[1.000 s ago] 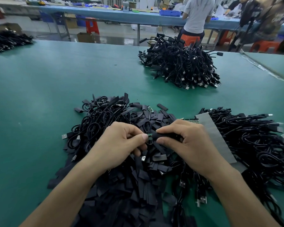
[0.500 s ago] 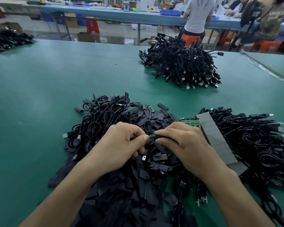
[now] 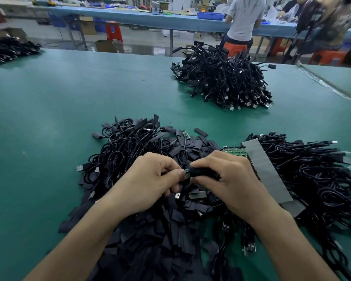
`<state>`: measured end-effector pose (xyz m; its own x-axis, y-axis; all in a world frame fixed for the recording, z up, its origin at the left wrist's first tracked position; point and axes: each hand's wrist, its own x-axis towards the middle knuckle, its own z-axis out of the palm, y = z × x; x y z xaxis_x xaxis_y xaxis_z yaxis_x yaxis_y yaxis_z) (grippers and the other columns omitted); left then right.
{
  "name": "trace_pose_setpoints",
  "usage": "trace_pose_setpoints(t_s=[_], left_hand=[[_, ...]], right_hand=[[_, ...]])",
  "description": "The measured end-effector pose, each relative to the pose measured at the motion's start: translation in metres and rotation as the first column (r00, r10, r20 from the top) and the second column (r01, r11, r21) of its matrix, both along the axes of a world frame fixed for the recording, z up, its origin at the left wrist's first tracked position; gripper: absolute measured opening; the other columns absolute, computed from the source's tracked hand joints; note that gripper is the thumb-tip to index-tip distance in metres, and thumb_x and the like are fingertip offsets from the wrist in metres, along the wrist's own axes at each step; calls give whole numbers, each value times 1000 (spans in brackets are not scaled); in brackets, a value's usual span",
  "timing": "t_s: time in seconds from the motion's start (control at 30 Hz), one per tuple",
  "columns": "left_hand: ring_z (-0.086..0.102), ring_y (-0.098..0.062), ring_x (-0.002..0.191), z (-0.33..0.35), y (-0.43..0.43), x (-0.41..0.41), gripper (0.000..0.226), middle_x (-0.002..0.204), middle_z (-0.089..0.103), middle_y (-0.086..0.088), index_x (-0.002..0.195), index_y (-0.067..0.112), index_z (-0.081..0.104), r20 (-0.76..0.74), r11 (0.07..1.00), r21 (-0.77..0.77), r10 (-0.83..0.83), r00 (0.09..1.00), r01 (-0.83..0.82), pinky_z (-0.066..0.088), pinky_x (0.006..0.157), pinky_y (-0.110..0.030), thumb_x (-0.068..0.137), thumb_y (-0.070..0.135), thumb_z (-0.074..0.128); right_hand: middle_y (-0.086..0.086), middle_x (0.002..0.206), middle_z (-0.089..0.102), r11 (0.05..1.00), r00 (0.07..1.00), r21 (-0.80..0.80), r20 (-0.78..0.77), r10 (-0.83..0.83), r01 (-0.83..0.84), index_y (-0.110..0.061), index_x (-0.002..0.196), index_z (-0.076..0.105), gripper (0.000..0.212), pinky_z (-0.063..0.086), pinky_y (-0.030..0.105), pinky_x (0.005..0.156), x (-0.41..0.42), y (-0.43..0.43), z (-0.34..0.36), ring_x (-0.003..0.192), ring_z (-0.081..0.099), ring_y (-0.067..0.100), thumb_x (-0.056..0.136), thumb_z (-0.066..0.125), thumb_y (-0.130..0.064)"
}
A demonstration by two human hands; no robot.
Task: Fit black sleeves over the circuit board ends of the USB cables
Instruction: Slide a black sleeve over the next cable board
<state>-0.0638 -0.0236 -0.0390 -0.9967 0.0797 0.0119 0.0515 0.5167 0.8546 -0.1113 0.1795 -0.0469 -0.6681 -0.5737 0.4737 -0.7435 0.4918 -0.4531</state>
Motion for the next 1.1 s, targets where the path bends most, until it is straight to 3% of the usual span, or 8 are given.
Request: trace_pose_setpoints(t_s=[0.23,0.9,1.1], left_hand=[[61,-2,52,2,-1,1,19,63,71,6,78,33,70,7,999,54,-2,1000,2,44,51,-12,94,25,64],[62,-4,51,4,4,2,18,62,71,3,77,18,72,48,999,39,1,999,-3,47,51,-15,94,19,65],[63,-6,53,6,5,3,19,64,72,0,81,14,72,58,989,141,27,998,-35,47,50,-16,96,16,61]], right_hand=[[-5,86,73,988,999,-155,35,29,-23,-15,100,79,23,55,29,71,0,-3,-3,81,68,5,78,82,-15],[-5,89,69,993,997,-91,11,73,-72,-16,105,76,24,56,34,73,-2,-4,-9,83,66,10,82,77,-14],[-8,90,71,979,998,-199,37,-43,50,-20,107,76,32,51,17,74,3,-9,-5,83,65,2,76,84,-18]])
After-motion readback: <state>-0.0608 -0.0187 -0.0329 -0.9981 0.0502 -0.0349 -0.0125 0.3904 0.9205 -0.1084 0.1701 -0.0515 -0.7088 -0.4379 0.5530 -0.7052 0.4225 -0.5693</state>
